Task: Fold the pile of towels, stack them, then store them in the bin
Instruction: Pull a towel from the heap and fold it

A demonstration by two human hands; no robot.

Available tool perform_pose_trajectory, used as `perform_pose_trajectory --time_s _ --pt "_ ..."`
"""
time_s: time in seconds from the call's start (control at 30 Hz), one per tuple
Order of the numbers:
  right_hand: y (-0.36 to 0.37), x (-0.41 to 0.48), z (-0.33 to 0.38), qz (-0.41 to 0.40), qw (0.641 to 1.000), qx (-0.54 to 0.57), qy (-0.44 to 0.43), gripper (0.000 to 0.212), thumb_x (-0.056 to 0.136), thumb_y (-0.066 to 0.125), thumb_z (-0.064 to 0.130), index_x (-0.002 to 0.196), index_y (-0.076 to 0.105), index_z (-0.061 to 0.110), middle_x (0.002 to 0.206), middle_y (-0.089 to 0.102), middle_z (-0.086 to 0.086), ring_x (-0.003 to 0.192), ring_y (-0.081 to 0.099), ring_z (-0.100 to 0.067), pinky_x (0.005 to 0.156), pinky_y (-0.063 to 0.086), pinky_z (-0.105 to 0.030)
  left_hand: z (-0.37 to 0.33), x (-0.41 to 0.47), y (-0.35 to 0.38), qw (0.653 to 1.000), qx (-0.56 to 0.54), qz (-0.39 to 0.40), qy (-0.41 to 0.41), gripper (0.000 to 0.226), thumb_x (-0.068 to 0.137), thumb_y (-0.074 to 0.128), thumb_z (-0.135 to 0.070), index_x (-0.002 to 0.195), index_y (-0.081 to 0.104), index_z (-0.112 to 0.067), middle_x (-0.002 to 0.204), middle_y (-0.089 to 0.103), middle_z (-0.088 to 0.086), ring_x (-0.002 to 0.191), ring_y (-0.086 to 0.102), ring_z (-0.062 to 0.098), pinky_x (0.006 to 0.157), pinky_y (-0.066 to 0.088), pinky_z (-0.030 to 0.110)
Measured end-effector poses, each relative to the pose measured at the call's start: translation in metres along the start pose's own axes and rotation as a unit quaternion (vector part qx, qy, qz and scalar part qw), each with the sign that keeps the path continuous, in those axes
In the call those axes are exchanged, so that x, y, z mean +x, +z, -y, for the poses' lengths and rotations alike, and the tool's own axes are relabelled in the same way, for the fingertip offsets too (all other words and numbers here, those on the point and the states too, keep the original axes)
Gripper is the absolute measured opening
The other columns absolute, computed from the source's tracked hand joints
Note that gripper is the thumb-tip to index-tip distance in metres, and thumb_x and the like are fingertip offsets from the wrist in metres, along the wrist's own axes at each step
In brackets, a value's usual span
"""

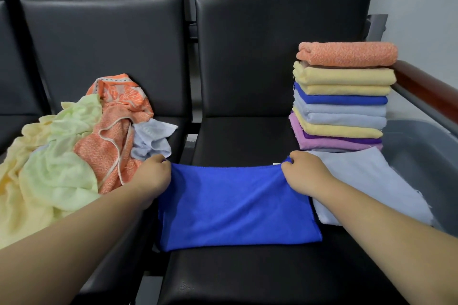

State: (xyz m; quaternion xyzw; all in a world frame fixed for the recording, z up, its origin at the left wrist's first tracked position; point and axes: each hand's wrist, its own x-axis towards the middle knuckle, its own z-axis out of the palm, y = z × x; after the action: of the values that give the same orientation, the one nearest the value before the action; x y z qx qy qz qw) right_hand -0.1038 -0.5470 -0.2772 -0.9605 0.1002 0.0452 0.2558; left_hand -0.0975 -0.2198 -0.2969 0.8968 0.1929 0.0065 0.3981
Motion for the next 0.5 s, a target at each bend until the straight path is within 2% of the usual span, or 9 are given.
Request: perform_pose_trajectory --time_s 0.07,0.2,0.33,0.43,0.5 --pt "-0.001 0.003 0.0 0.002 1.0 0.001 0.007 0.031 0.101 0.043 0.013 0.072 0.032 0.014 0.074 0.042 -0.003 0.063 0.037 -0.017 0.053 0.023 -0.031 0.002 0.003 0.002 1.0 0.004 -0.006 0.003 0.023 0.1 0.039 -0.009 0.09 0.056 0.003 0.08 0.054 0.011 0.07 0.047 0.022 0.058 0.038 0.034" --pt "0.002 0.008 0.0 0.001 1.0 -0.008 0.004 0.031 0.102 0.043 0.013 0.072 0.032 0.014 0.073 0.042 -0.003 0.063 0.038 -0.016 0.052 0.023 -0.03 0.001 0.012 0.008 0.998 0.055 -0.022 0.027 0.032 0.105 0.042 -0.013 0.073 0.043 -0.017 0.072 0.045 0.0 0.071 0.045 0.023 0.055 0.032 0.025" --pt "0.005 0.01 -0.002 -0.005 1.0 -0.015 0.002 0.031 0.103 0.046 0.019 0.074 0.037 0.014 0.074 0.045 -0.002 0.064 0.04 -0.015 0.053 0.028 -0.029 -0.006 0.012 0.01 0.996 0.09 -0.017 0.012 0.036 0.105 0.043 -0.016 0.07 0.035 -0.02 0.071 0.04 0.0 0.064 0.04 0.018 0.059 0.033 0.032" --pt "0.001 0.009 -0.003 -0.004 1.0 0.006 0.002 0.037 0.103 0.054 0.029 0.072 0.038 0.015 0.073 0.046 -0.001 0.064 0.041 -0.015 0.054 0.029 -0.03 -0.011 0.008 0.008 0.994 0.105 -0.008 0.002 0.035 0.104 0.047 -0.018 0.071 0.035 -0.02 0.073 0.041 0.0 0.082 0.048 0.027 0.075 0.037 0.036" --pt "-0.003 0.005 -0.003 0.009 0.999 0.038 0.013 0.043 0.102 0.059 0.037 0.071 0.036 0.017 0.071 0.041 0.002 0.062 0.039 -0.015 0.054 0.027 -0.03 -0.013 0.004 0.008 0.994 0.105 -0.01 -0.003 0.023 0.101 0.051 -0.018 0.08 0.045 -0.013 0.078 0.048 0.004 0.084 0.051 0.028 0.073 0.04 0.037"
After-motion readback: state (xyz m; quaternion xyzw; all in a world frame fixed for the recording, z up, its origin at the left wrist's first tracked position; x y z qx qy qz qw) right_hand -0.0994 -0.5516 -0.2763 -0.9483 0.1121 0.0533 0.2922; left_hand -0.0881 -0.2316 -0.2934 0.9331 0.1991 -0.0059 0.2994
